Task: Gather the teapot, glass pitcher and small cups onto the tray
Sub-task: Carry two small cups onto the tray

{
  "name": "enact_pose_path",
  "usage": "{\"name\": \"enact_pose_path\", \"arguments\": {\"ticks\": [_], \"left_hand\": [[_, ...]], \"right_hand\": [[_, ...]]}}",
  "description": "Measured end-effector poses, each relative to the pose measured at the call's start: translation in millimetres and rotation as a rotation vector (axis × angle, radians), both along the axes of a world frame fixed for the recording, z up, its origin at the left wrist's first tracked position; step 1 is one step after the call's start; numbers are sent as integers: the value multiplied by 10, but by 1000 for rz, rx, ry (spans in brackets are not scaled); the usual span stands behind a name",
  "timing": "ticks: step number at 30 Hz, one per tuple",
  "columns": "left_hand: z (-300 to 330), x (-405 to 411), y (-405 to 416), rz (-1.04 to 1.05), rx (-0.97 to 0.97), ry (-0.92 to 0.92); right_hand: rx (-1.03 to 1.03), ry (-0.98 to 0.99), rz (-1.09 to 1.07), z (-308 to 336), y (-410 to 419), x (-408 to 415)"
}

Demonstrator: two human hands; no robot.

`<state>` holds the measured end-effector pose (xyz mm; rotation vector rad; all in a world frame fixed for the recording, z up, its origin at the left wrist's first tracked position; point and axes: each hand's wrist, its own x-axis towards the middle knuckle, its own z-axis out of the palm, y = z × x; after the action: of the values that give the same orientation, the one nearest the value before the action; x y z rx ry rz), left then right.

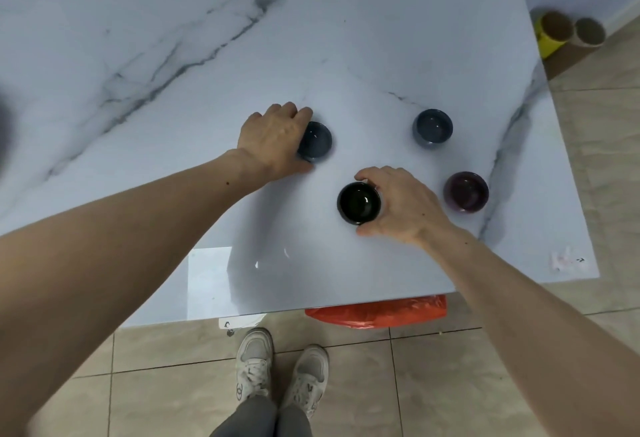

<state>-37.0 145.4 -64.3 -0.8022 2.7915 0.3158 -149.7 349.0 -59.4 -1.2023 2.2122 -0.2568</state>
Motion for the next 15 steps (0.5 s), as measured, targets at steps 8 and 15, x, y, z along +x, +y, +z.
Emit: {"name": "enact_pose_path", "arguments": {"ticks": [8,15], "left_hand": [[33,-65,31,-50,-66,-36],[278,182,-17,-25,-70,-51]], "right_hand": [[10,31,40,27,-39,-27],[7,59,33,218,-199,26]]}}
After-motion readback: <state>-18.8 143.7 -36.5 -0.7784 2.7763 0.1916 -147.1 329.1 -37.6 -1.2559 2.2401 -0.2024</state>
